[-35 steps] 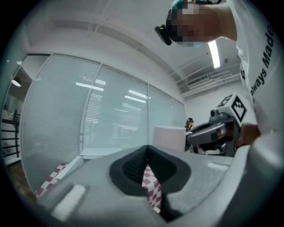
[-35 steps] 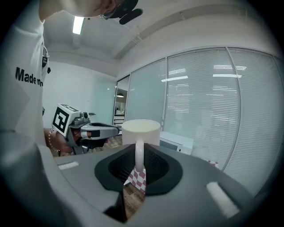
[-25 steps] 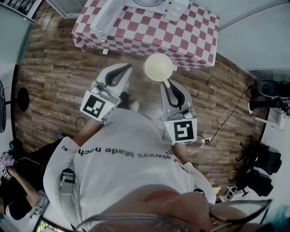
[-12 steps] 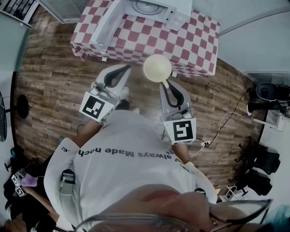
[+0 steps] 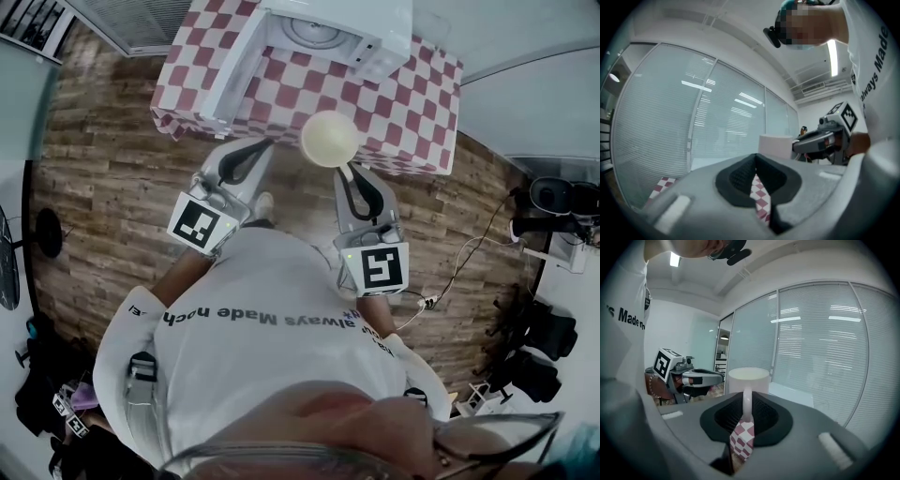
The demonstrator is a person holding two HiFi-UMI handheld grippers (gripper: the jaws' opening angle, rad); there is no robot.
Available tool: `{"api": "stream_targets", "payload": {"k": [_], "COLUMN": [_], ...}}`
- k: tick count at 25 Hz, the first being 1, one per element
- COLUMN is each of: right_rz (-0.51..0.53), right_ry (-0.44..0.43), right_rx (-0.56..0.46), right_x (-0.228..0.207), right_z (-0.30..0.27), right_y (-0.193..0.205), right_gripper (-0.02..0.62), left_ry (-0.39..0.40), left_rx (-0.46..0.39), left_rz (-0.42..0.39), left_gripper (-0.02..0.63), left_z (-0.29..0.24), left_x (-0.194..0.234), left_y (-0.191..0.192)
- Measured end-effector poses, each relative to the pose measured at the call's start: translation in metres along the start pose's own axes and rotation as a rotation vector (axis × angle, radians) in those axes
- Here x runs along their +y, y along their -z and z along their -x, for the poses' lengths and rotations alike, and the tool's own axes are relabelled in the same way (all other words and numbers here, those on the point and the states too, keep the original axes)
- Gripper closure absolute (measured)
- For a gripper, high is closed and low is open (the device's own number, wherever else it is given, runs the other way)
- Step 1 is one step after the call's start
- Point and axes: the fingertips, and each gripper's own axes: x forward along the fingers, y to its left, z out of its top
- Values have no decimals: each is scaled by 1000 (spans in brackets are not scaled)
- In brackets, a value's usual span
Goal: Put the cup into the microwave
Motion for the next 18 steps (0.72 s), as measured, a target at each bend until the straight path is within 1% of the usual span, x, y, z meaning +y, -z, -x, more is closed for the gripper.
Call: {"api": "stream_targets", "payload": {"k": [7,13,18], "right_rz": [-2,-7,-8], "right_ry": [9,6,-3], "right_rx": [7,21,17], "right_x": [2,-1,-14], "right_z": [-43,-59,-71], "right_y": [-7,-7,-5], "right_gripper": [549,549,549], "left_ry": [1,24,29], "left_rx": [4,12,10], "left_rz": [17,26,23], "left_gripper": [603,603,603], "left_z": [0,-9,-26], "left_x": [44,54,62], "left_y": [6,6,8]}}
